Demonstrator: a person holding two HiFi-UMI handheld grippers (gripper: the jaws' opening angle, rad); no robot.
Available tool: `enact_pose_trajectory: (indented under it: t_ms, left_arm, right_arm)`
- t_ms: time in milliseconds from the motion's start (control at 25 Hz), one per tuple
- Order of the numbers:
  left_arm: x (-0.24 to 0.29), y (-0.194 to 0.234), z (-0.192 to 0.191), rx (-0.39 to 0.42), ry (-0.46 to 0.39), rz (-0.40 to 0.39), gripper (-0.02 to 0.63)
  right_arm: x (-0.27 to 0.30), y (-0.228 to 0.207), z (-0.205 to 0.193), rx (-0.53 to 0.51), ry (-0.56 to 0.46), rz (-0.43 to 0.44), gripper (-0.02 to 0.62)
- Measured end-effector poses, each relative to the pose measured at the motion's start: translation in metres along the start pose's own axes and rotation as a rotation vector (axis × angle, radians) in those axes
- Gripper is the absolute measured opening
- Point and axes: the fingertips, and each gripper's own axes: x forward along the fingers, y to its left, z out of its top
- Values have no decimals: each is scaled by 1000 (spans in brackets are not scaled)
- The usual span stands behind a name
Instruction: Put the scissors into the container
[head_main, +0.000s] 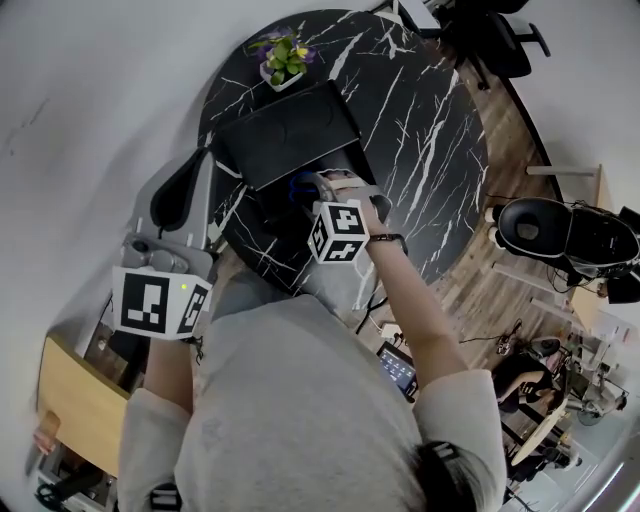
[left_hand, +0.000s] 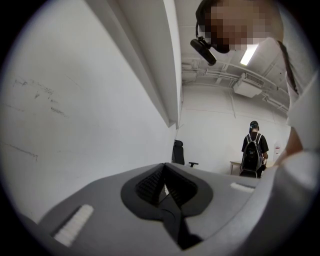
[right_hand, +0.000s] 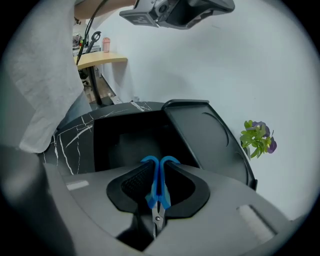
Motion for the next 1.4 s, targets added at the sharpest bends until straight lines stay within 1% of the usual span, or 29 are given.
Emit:
enact_pose_trajectory:
  t_ms: [440,560,640,760,880,920,1000,1120,1240,1400]
  left_arm:
    - [-11,5,-4,4,11,23,60]
    - [-14,3,-4,9,10,25,58]
    - [-15,0,-3,13,9,25,58]
    - [-15,-9,0,21,3,22,58]
    - [-14,-21,6,31,-9,11,59]
    - [-14,-26,8,35,-14,5,58]
    - [-12,-36,13,43,-22,-5,59]
    - [-12,-51,19,52,-32,-19,58]
    - [-12,-64,24,59,-44,-29,58]
    - [-12,-81,32,76,-59,-35,58]
  right_arm:
    - [13,6,-7,14,61,28,74]
    - [12,6,-6,30,55,15,74]
    - [6,3,-3,53,33,-9,75]
    - [-9,-3,4,143,-31,-49,74]
    - [-30,-7,8,299,-108,-76,72]
    - [-38,-10,8,353,-133,-98,62]
    - [-56,-16,7,448,-178,-152,3]
    - [-82,-19,5,572,-253,-209,3]
    - [-111,-23,4,664,-333,-278,3]
    - [-157,-34,7,729,-440,-396,3]
